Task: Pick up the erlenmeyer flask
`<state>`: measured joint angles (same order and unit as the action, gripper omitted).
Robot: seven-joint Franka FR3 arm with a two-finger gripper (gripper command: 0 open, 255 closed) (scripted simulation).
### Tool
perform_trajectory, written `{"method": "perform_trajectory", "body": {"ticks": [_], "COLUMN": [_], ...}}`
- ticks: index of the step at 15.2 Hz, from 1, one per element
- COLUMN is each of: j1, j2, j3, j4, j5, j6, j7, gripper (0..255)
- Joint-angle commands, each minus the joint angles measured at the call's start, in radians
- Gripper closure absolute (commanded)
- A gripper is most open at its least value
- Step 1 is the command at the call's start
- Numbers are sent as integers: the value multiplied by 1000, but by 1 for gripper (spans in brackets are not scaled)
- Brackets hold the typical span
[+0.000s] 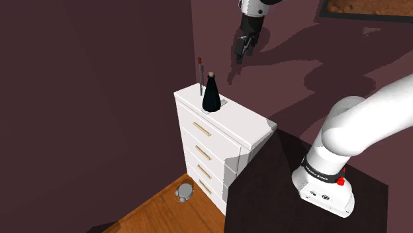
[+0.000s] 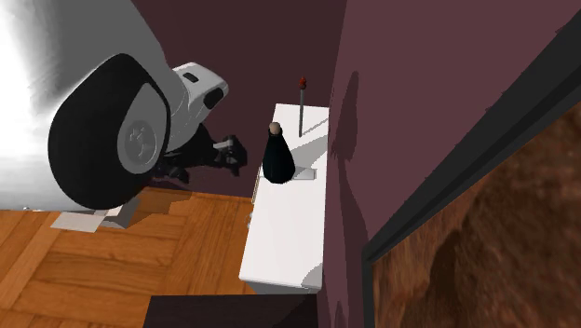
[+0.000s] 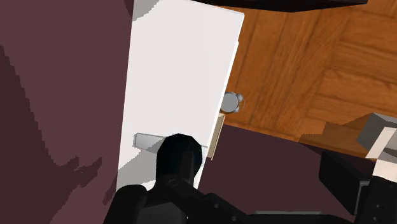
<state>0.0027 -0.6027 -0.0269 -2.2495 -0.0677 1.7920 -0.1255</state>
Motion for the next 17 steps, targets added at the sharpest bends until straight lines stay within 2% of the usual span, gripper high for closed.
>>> {"method": "perform_trajectory", "body": {"ticks": [1, 9, 17], "j1": [-3, -10, -30], "j2": [77, 369, 681], "j3": [-21, -89, -131], "j4": [23, 177, 418], "j5": [0, 35, 115], "j6": [53, 182, 235], "j7": [-21, -109, -208], "gripper": [0, 0, 0]}}
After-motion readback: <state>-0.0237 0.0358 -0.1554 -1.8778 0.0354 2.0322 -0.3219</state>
